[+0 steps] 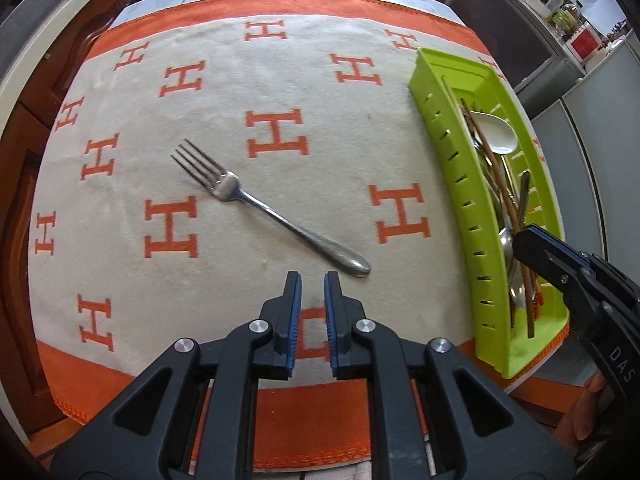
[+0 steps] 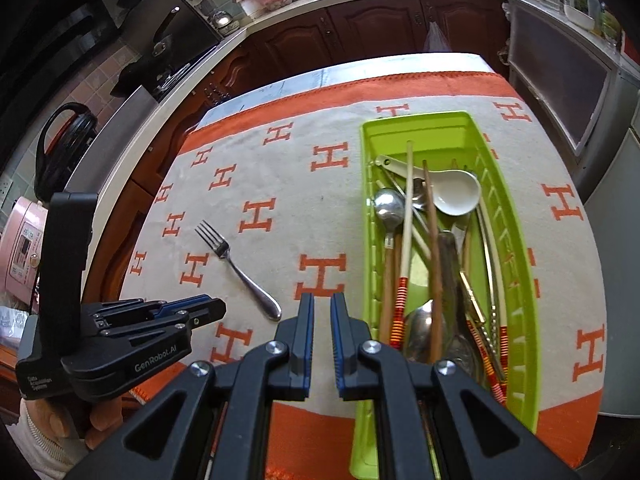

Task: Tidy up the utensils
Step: 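Move the right gripper over the steel fork and close on its handle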

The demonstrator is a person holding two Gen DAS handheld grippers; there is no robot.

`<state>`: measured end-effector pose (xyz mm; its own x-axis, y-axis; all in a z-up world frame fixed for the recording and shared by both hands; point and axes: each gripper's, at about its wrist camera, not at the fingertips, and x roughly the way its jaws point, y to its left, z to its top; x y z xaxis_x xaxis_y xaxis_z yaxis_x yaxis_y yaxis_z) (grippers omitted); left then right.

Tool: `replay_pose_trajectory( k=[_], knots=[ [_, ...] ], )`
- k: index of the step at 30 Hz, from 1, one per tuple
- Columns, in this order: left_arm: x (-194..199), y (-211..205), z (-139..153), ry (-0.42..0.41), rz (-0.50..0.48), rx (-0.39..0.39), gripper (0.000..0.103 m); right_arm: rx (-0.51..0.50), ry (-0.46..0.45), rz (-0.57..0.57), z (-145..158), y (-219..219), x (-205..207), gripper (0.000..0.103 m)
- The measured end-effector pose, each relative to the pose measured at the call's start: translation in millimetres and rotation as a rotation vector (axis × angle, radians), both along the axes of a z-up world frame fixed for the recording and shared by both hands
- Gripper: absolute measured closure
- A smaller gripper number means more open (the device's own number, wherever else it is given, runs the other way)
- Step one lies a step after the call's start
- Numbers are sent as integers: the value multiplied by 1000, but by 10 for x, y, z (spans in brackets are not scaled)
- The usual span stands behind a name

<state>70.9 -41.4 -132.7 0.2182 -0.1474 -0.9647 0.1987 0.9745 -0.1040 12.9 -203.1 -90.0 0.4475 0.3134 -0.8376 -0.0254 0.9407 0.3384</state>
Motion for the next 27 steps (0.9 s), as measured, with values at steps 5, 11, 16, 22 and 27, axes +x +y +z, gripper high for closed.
replay_pose_trajectory(
  k=[5,11,16,22,27],
  knots=[
    [-19,242,-28,-25,37,22,94,6,19,79,-36,283,85,95],
    [-2,425,-99,-20,73,28,94,19,53,145,-122,524,238,95],
    [37,557,-187,-8,95,26,94,34,87,176,-234,626,382,95],
    [82,708,-282,9,124,21,94,53,133,212,-381,702,539,95],
    [109,812,-323,9,143,14,94,87,164,242,-478,756,668,95]
  ],
)
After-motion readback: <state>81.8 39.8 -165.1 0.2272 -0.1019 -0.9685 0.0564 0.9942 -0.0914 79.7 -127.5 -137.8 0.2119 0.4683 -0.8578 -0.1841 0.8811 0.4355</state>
